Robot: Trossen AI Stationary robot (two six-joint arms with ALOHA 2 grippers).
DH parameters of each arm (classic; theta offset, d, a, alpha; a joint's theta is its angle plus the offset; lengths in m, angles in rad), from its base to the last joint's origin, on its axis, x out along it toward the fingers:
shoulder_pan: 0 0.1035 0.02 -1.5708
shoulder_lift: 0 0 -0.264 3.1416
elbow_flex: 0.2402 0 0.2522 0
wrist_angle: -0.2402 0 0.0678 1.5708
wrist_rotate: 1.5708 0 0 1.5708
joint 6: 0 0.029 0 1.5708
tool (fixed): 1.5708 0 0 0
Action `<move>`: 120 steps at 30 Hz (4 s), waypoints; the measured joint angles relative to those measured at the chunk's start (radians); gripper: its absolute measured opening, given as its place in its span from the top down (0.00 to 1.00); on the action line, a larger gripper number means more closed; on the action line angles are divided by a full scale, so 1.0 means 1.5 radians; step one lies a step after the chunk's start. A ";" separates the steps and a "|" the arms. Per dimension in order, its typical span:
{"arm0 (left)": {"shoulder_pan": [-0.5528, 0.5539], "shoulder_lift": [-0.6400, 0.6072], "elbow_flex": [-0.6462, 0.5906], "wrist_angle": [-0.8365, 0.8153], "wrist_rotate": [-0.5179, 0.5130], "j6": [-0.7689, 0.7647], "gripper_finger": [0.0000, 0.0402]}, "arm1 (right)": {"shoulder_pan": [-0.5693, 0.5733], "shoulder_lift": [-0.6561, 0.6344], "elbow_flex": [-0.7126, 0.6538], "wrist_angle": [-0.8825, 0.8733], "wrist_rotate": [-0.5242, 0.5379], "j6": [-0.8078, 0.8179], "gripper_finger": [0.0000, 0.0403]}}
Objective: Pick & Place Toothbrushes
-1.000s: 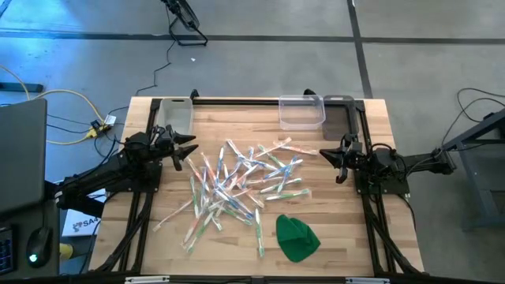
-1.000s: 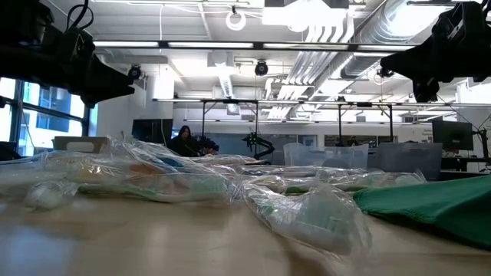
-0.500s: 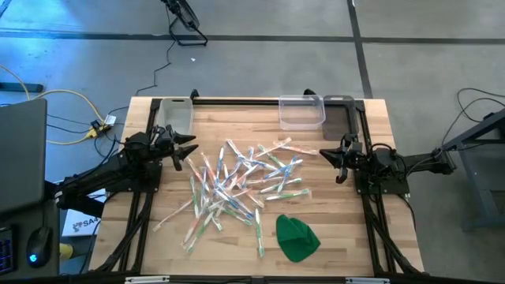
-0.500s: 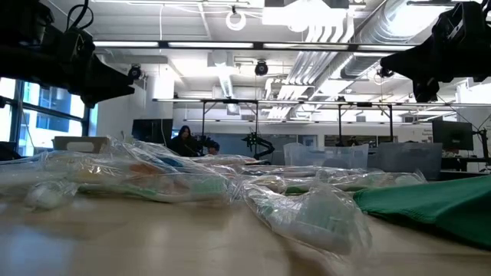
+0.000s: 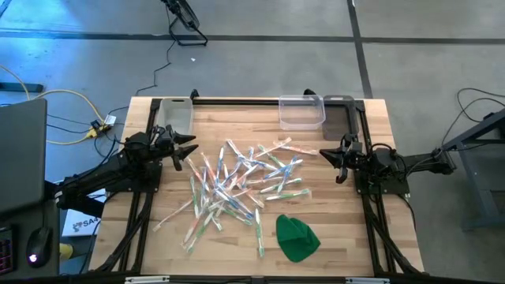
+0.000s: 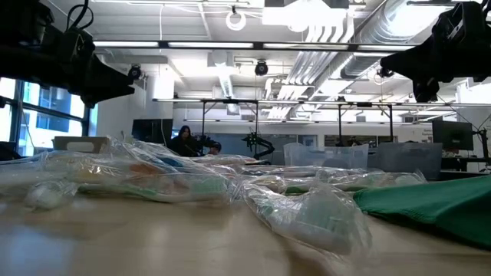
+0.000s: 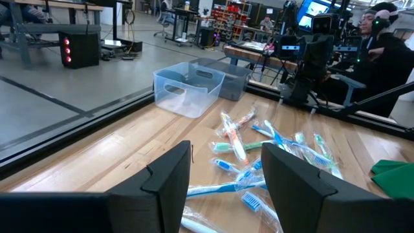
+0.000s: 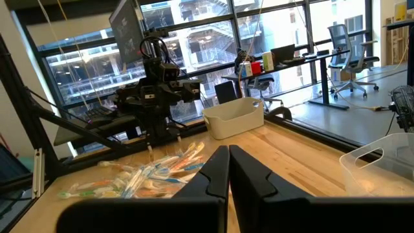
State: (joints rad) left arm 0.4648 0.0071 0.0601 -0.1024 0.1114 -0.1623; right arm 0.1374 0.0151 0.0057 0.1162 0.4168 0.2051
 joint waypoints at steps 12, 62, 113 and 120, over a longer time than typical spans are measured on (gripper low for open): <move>0.000 0.000 0.000 0.000 0.000 0.000 0.54 | 0.000 0.000 0.000 0.000 0.000 0.000 0.99; 0.000 0.000 0.000 0.002 0.000 0.000 0.54 | 0.000 0.000 0.000 0.000 0.000 0.000 0.99; 0.000 0.000 -0.003 0.030 0.001 -0.106 0.54 | 0.000 0.000 0.000 0.017 0.000 -0.078 0.99; 0.000 0.000 -0.002 0.032 0.001 -0.101 0.54 | 0.000 0.000 0.000 0.032 0.000 -0.099 0.99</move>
State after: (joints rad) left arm 0.4648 0.0071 0.0566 -0.0544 0.1125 -0.3139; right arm 0.1375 0.0151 0.0059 0.1638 0.4171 0.0563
